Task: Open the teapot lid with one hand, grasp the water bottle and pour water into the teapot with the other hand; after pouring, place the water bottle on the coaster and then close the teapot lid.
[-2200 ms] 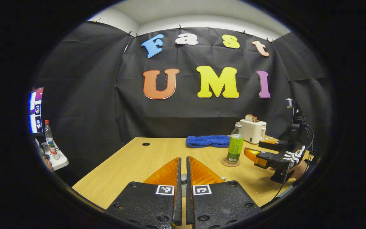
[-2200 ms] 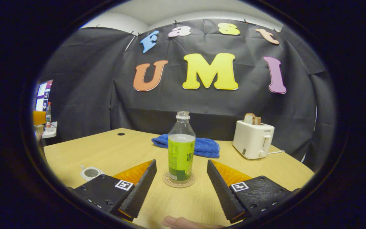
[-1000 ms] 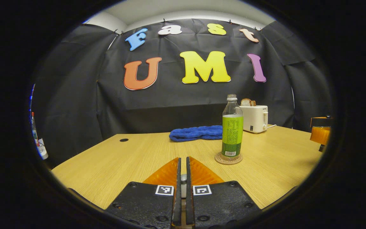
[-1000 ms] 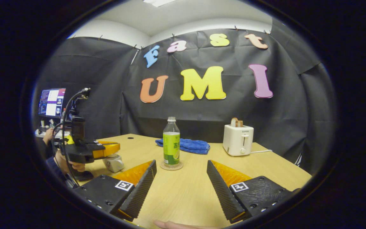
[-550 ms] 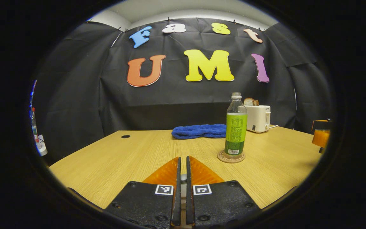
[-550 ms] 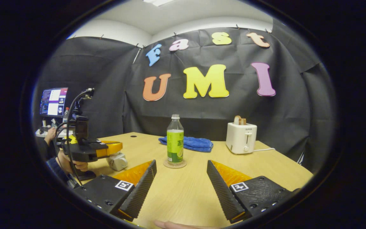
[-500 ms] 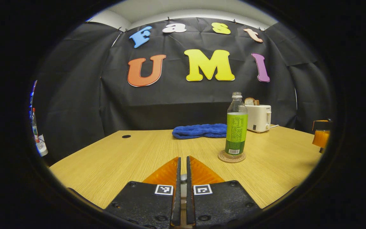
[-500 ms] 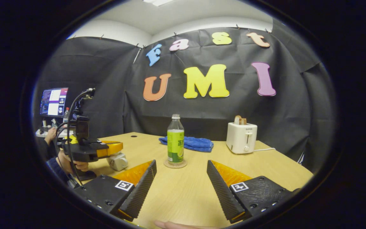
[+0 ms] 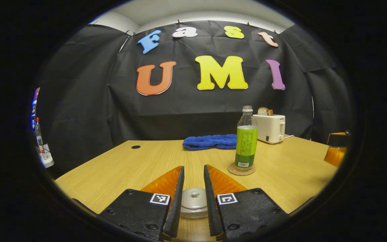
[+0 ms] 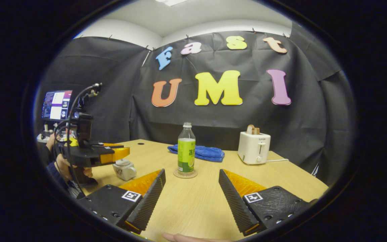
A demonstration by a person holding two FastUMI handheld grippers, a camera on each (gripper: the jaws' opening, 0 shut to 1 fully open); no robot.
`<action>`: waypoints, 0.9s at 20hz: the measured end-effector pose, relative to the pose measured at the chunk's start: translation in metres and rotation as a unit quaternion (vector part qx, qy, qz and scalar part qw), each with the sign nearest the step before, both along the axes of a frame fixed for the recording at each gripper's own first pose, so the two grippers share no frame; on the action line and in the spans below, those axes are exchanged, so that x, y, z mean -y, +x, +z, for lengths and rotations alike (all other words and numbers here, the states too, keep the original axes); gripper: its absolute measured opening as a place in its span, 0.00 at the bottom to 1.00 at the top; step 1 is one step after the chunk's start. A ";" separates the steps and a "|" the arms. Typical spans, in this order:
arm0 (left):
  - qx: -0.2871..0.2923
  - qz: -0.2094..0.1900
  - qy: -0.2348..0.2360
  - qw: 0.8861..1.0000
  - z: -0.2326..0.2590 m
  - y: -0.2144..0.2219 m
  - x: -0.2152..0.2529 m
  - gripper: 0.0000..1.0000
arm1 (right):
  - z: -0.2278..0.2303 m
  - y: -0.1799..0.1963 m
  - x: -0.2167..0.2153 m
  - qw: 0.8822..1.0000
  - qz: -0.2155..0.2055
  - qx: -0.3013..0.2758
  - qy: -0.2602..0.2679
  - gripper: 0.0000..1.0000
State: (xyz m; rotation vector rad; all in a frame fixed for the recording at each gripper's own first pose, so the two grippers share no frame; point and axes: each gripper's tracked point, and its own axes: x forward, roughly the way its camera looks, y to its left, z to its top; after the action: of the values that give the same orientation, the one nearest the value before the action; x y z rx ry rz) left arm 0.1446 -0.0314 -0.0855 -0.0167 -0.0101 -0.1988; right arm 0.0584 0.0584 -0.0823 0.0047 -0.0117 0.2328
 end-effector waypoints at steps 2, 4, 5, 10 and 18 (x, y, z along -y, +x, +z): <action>0.011 0.006 -0.006 1.000 0.021 -0.015 -0.001 0.46 | 0.008 -0.006 -0.005 1.000 0.001 0.006 -0.003 0.95; 0.017 0.024 -0.006 1.000 0.043 -0.036 -0.005 0.55 | 0.020 -0.014 -0.008 1.000 -0.001 0.017 -0.008 0.95; 0.025 0.032 -0.005 0.999 0.055 -0.047 -0.006 0.58 | 0.027 -0.017 -0.008 1.000 -0.009 0.021 -0.013 0.95; 0.058 0.052 -0.007 0.997 0.101 -0.102 -0.007 0.81 | 0.060 -0.039 0.000 0.999 -0.042 0.029 -0.011 0.95; 0.027 0.073 -0.016 0.997 0.098 -0.139 -0.024 0.99 | 0.096 -0.069 0.028 0.993 -0.113 0.025 0.007 0.95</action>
State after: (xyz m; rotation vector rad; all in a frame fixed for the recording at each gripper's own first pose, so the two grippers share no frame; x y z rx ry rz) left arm 0.0060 -0.0073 0.0129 -0.0430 -0.0685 -0.0530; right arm -0.0102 0.0301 0.0134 0.0117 -0.0631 0.0071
